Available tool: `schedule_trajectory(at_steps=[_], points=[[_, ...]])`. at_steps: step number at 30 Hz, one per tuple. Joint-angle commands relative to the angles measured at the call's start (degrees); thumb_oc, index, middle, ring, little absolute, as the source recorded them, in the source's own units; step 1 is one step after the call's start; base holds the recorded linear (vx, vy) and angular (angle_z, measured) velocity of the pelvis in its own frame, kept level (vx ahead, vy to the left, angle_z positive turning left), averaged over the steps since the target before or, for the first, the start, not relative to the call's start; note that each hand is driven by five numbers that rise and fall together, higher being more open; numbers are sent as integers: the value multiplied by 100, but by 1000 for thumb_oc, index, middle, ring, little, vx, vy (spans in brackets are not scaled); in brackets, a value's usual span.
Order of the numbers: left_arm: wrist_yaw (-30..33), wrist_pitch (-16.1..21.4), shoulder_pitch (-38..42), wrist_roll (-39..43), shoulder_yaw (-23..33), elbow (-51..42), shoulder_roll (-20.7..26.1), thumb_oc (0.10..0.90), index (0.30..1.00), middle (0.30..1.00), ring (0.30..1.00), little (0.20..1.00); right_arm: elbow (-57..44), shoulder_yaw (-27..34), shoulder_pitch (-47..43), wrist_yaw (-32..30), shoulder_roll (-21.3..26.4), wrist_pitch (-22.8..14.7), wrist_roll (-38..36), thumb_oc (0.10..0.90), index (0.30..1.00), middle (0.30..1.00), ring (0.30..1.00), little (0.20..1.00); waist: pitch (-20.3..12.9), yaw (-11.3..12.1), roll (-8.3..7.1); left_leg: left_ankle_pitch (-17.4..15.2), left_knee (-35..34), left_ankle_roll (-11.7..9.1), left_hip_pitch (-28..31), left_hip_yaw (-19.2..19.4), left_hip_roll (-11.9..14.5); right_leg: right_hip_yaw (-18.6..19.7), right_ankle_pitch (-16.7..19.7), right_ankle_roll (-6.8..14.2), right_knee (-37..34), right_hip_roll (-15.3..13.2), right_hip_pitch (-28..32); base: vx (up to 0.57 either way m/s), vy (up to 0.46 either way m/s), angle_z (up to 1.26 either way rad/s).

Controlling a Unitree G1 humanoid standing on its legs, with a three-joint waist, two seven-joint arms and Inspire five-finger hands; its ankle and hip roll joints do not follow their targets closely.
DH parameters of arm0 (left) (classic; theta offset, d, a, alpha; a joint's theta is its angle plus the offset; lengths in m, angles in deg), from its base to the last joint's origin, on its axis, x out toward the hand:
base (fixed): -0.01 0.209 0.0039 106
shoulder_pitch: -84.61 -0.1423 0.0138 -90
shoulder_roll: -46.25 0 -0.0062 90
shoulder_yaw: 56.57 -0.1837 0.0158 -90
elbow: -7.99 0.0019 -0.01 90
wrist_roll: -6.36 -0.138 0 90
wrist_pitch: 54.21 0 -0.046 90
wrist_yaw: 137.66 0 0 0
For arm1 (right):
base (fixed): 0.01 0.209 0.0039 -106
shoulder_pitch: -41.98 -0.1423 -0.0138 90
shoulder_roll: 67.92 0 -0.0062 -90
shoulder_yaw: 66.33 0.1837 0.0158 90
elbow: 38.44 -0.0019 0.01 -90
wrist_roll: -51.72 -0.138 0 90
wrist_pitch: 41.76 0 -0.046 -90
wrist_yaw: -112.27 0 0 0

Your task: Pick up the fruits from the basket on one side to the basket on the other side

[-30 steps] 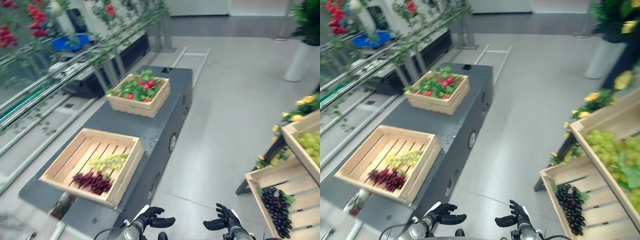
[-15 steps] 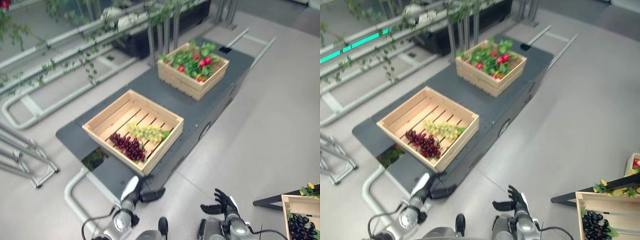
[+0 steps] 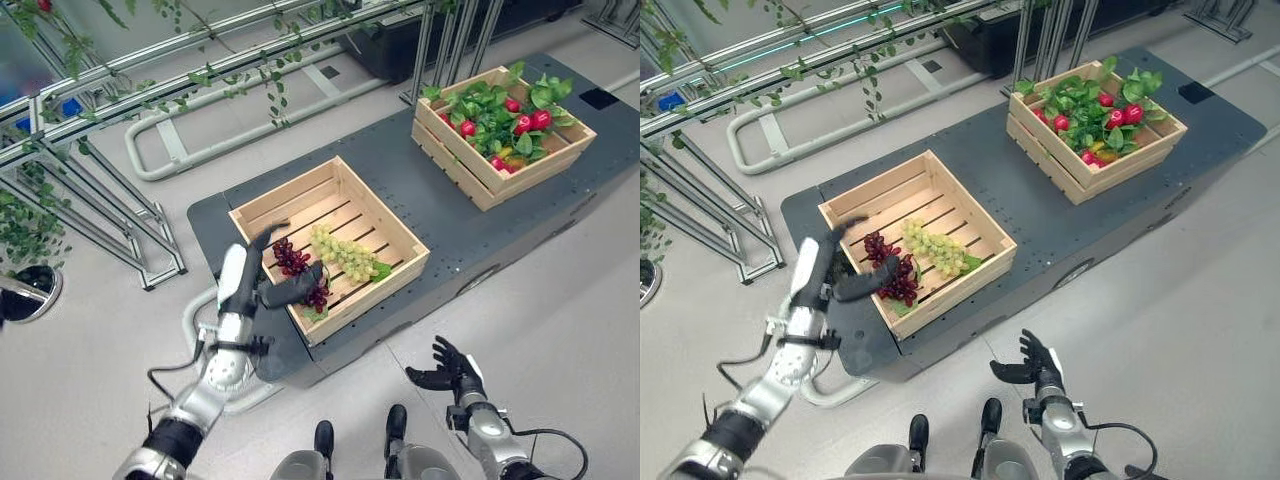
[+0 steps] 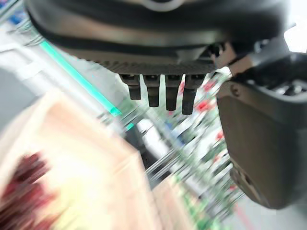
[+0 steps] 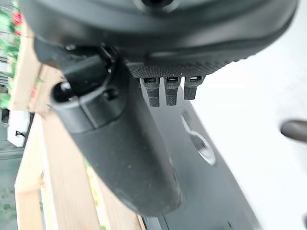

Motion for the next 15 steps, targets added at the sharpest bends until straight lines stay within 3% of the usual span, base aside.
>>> schedule_trajectory(at_steps=[1,8,11,15], points=[[345,-49,515,197,298,-386,453,800,900,900,900,900,18,96,330,190,-66,-101,55,800,900,900,900,900,-459,-59,-86,-276,402,-10,-290,73,-38,-69,-1005,128,905,-478,256,199,70,4],[457,-760,1077,-115,290,-340,1018,800,900,900,900,900,-181,-32,524,300,57,39,180,800,900,900,900,900,-392,-204,-25,-392,617,-28,-307,126,-44,-5,-1146,140,1120,-514,188,92,55,-1],[552,-1115,1916,-352,-238,-31,1695,800,900,900,900,900,-459,-167,194,295,330,-41,-227,800,900,900,900,900,17,-292,4,-425,924,-53,-728,169,-51,110,-1214,105,1418,-502,-254,-115,54,0],[657,-1181,2646,-522,-764,383,2146,800,900,900,900,900,-633,-231,-169,287,522,-255,-531,800,900,900,900,900,468,-340,-14,-479,1383,-35,-1292,262,-51,215,-1278,71,1891,-510,-862,-192,77,-8]])
